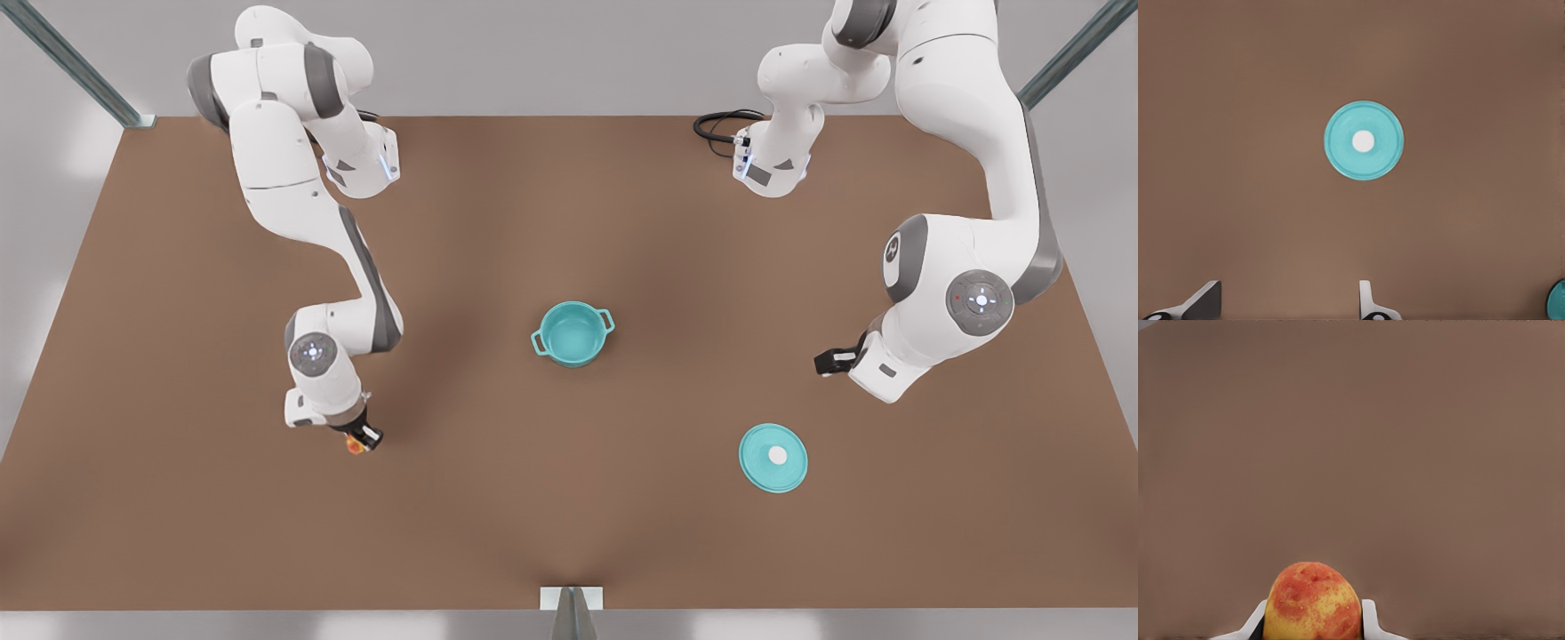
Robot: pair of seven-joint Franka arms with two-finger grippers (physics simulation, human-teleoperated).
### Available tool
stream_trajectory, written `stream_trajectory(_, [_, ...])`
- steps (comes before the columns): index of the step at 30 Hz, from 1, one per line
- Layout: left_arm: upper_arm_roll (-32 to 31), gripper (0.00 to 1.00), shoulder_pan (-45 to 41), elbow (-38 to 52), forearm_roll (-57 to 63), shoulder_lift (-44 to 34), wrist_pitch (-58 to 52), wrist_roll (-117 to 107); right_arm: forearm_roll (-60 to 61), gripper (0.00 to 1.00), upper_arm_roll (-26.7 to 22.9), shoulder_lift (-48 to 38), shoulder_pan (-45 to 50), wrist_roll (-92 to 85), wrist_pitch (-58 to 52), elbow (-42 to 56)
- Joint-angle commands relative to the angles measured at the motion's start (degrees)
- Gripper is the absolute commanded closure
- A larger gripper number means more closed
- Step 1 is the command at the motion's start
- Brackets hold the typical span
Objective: Open the pot lid and put the potato into the pot
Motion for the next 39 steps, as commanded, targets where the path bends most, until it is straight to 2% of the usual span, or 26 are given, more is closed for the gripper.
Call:
stream_trajectory(1, [-0.01,0.0,0.09,0.06,-0.14,-0.06,0.48,3.13,0.75,0.47,0.07,-1.4,0.93,4.35,-4.57,0.04])
stream_trajectory(12, [0.08,0.0,0.09,-0.02,-0.14,0.2,0.92,3.13,3.74,0.47,0.25,-9.13,8.14,8.39,-15.91,-0.32])
stream_trajectory(20, [0.08,0.0,0.09,0.06,-0.14,0.29,1.01,3.13,7.69,0.47,0.33,-10.54,20.35,20.52,-17.49,-0.14])
stream_trajectory(26, [0.08,0.0,0.09,0.06,-0.14,0.29,1.01,3.13,13.24,0.48,0.16,-9.31,28.27,27.11,-17.49,1.88])
stream_trajectory(31, [0.08,0.0,0.09,0.06,-0.14,0.47,1.01,3.22,13.5,0.48,0.07,-4.92,34.24,33.17,-17.49,6.1])
stream_trajectory(39, [0.08,0.0,0.17,0.06,-0.14,0.47,1.01,3.22,14.55,0.48,-0.1,1.59,35.91,33.44,-15.29,8.12])
